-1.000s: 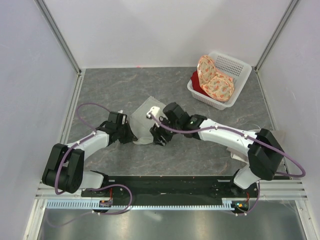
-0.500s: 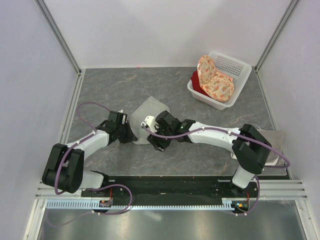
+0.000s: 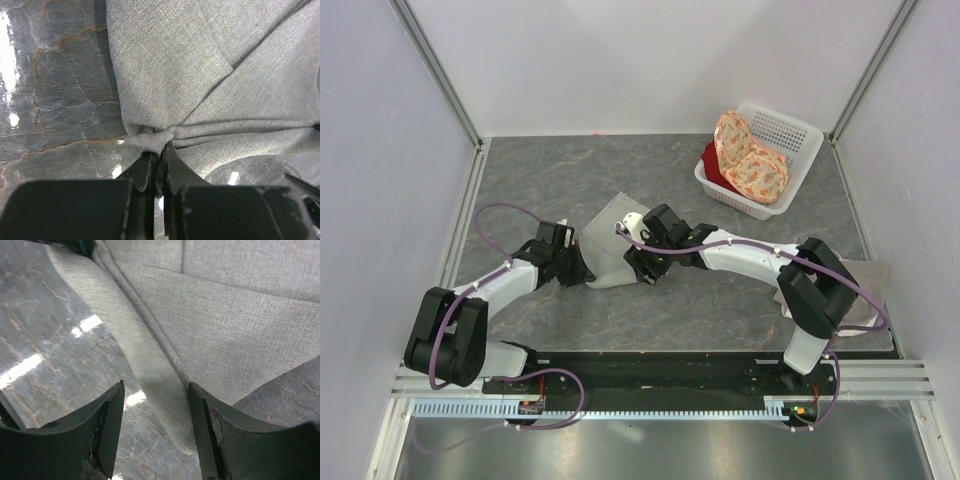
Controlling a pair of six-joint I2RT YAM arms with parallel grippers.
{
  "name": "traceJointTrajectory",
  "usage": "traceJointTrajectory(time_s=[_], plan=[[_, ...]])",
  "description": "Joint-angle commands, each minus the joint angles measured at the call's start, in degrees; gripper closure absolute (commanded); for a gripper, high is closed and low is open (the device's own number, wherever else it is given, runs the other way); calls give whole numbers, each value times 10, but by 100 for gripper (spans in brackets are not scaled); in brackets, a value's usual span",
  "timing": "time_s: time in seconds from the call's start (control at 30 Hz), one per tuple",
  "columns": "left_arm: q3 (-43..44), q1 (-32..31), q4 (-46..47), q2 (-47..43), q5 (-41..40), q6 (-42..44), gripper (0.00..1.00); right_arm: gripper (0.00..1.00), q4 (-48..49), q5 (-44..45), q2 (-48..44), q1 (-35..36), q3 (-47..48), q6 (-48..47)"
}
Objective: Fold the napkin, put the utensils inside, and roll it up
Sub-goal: Roll the napkin with the utensil
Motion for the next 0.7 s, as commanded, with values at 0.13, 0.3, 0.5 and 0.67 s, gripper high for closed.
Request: traceJointTrajectory(time_s=[0.13,0.3,0.5,0.67], plan=[[19,2,-24,-6,10,29,98,38,10,-28,15,-12,21,-10],[37,3,-44,2,14,30,98,37,38,24,-61,23,-12,-43],[54,3,-62,15,18,35,98,35,157,151,-143,112,-107,-122],[66,2,-72,25,25,38,98,35,218,199,-102,160,-129,-168]])
